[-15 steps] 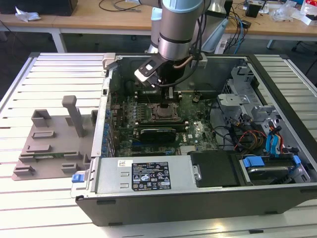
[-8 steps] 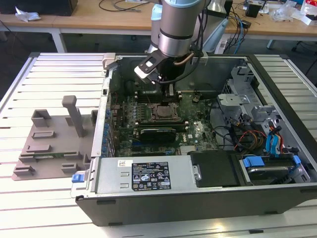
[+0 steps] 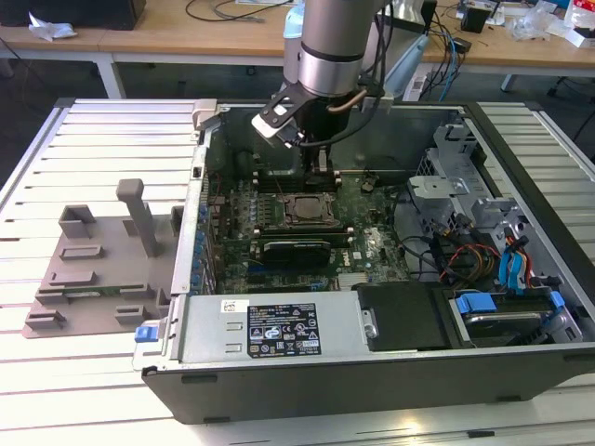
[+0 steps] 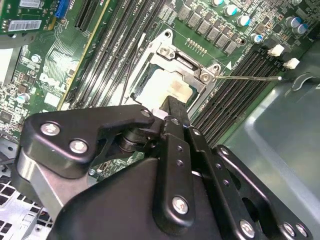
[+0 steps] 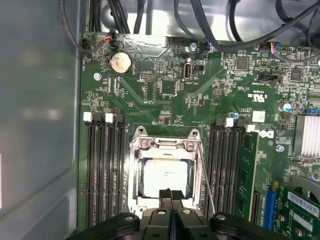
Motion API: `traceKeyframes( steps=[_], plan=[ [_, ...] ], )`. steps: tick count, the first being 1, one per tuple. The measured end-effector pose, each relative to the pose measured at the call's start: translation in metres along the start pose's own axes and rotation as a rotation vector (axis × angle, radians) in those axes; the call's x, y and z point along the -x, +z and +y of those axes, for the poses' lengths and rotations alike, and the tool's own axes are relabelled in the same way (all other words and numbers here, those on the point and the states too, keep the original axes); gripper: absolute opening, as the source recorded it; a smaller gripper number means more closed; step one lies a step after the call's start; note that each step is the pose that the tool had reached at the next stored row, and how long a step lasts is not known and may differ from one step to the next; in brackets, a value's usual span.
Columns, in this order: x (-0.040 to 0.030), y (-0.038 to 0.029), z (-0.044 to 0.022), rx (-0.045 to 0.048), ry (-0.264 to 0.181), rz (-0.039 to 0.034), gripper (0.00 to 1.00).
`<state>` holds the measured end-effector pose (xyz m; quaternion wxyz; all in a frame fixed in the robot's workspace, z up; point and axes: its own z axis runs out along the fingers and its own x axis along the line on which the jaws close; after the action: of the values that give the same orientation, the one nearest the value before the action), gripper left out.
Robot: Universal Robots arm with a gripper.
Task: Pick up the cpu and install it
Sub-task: 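Close the cpu cover, then install the first cpu locking lever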
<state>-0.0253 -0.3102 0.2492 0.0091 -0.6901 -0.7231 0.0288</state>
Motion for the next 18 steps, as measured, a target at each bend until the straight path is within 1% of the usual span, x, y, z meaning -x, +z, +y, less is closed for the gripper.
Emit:
traceKeyframes(
  steps=[1,3,4,7,8,9,18],
  plan=[
    [0.0001,-0.0027,-0.0001,0.0000,0.000,-0.0004,0.11],
    [0.0001,-0.0059,-0.0003,0.0000,0.000,-0.0010,0.11],
    [0.0002,-0.0090,-0.0005,-0.0001,0.000,-0.0018,0.11],
    [0.0003,-0.0122,-0.0007,0.0000,0.000,-0.0025,0.11],
    [0.0006,-0.0222,-0.0012,-0.0003,0.000,-0.0064,0.11],
    [0.0008,-0.0300,-0.0017,-0.0003,0.001,-0.0085,0.11],
    [0.0008,-0.0302,-0.0017,-0.0004,0.000,-0.0085,0.11]
  ],
)
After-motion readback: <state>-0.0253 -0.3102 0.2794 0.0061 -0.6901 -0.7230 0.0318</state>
